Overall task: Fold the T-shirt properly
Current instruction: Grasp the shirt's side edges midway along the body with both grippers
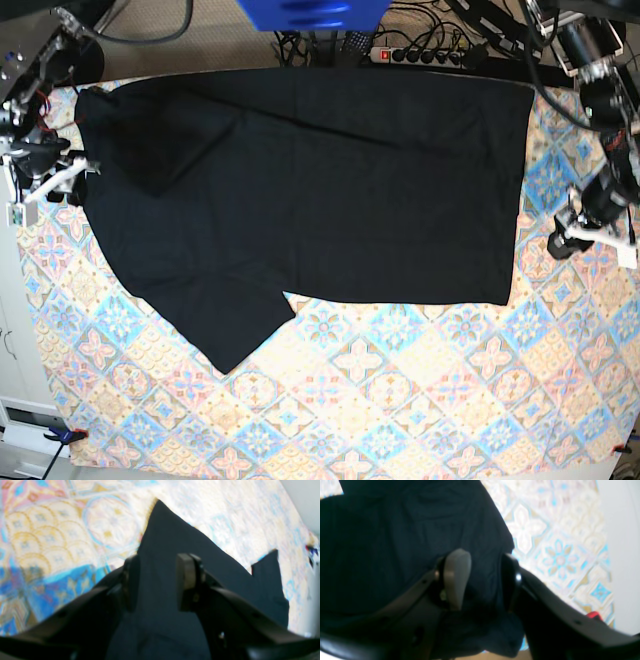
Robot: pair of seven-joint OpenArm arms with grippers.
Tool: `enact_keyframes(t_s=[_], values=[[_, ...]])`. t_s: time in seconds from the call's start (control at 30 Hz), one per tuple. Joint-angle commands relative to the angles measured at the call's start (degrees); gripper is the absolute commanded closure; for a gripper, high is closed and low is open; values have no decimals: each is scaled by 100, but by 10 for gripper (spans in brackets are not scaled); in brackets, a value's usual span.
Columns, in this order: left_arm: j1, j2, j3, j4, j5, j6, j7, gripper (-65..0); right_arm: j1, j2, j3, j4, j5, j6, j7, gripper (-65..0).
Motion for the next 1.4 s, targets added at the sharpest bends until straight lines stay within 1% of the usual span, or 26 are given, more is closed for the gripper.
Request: enact_keyframes(t_s=[0.0,0.07,0.13,0.23,0.33,0.47,0.63,0.73,0.83,0.9,0.97,1.13,1.3,1.37], values=[[-318,-166,84,-152,0,-33,-63,-241,179,101,-110,96,18,24,135,-241],[-731,-245,392,-609,220,-33,-168,-241,337,84,-348,43,-167,32,144,-241],[-1056,-306,682,-926,466,-33,-388,-241,504,84,-550,-36,-360,32,162,-241],[-1549,-306,1069,-1471,844,-33,-617,-241,768,75,-814,-282,-606,32,170,-241],[-1962,-289,1394,-2033,1090,-33,-880,-241,970,75,-954,-598,-650,32,214,-241],[-2366,-236,1711,-2983,1239,-33,-1382,-241,1146,75,-963,-976,-668,41,285,-241],[-2727,-192,2186,-3994,1538,-33,-2041,-241,1181,66,-954,-1135,-677,41,285,-241],[-2859,-174,2370,-4548,1521,-33,-2340,-241,1207,66,-954,-1143,-677,41,285,-241],[-2929,-7,2405,-4864,1565,-33,-2551,-242,1207,66,-954,-1161,-677,41,285,-241],[-2911,28,2414,-4891,1574,-42,-2630,-243,1207,66,-954,-1161,-677,41,285,-241],[-2894,151,2414,-4899,1600,-42,-2674,-243,1207,66,-954,-1161,-677,41,285,-241],[-2894,450,2414,-5031,2013,-42,-2683,-242,1207,66,-954,-1152,-659,41,285,-241],[-2788,626,2414,-5049,2048,-51,-2604,-239,1207,66,-937,-1161,-659,41,285,-241],[-2700,643,2414,-4917,2039,-69,-2498,-213,1207,66,-937,-1161,-659,41,285,-241]])
